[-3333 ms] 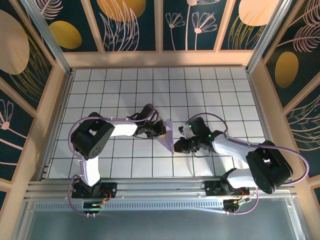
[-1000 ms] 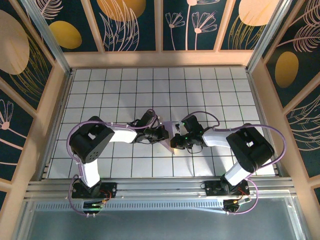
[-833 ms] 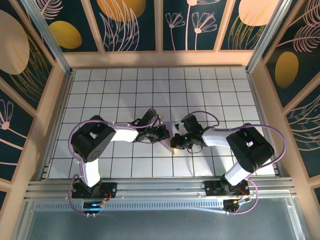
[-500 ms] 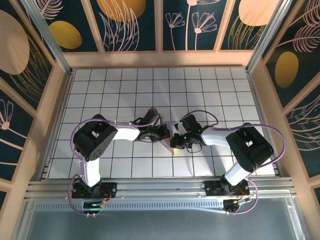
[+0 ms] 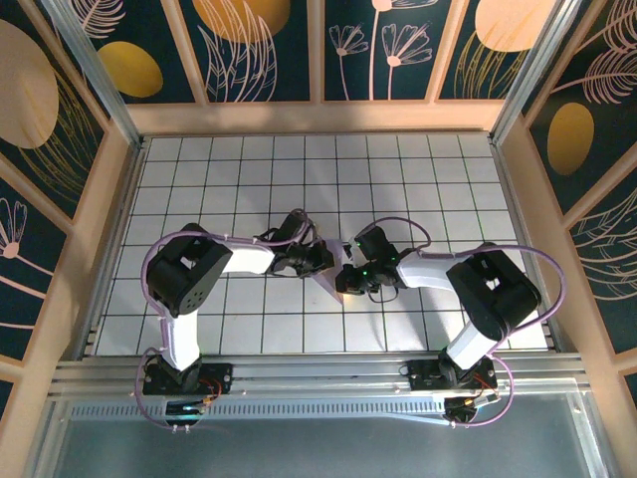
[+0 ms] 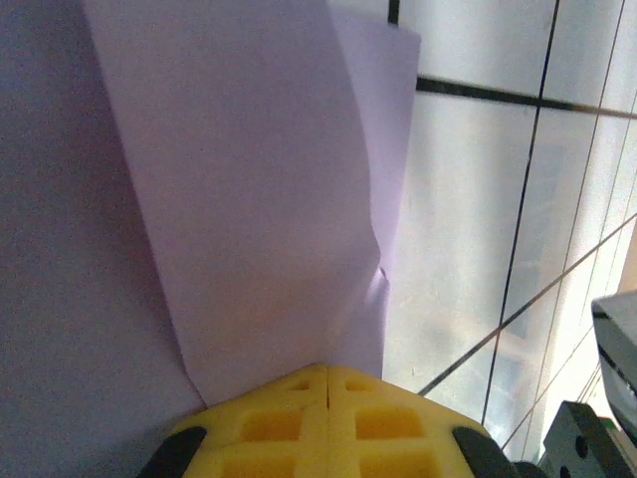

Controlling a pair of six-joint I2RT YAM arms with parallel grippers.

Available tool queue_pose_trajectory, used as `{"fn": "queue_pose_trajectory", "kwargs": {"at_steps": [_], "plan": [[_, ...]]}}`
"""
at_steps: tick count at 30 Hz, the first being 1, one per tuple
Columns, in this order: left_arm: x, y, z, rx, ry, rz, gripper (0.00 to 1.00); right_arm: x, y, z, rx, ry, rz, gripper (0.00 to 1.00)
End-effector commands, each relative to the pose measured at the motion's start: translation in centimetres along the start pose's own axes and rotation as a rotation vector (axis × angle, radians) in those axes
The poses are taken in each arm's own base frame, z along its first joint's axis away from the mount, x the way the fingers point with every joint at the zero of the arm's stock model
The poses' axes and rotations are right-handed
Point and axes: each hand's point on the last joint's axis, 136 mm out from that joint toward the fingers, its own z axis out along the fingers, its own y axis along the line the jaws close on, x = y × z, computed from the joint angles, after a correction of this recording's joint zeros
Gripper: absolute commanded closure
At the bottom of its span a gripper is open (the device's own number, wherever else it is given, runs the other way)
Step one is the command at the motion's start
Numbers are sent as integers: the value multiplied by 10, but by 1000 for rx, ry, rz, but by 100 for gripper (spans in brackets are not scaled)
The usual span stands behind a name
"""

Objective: Fold a paper plane with a square sheet of paper (fold left side to right side)
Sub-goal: Fourth fold the wing at the center of the table.

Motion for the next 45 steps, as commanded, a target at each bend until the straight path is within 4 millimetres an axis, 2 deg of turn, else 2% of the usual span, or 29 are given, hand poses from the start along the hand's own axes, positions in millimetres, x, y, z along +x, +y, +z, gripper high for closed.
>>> {"fn": "queue_pose_trajectory", "kwargs": {"at_steps": [1,6,19,27,30,33,36,40,45], "plan": [[-35,38,-3,-109,-93,-20,99,67,-76,8,294,192,90,100],[-61,36,-8,-110,-129,-9,99,69,-75,9,291,198,89,100],[-109,58,-19,-135,-207,-2,99,68,-71,10,272,199,85,100],[-129,43,-40,-133,-262,54,99,65,-67,11,252,193,80,100],[-123,31,-59,-106,-303,82,99,62,-65,11,245,185,75,100],[-104,17,-71,-59,-294,114,99,59,-64,11,243,179,70,100],[-71,9,-66,-36,-232,143,99,56,-63,11,241,173,69,100],[-37,-9,-45,25,-140,157,99,55,-63,11,241,169,66,100],[-29,-17,-23,51,-100,150,99,56,-64,10,242,170,66,100]]}}
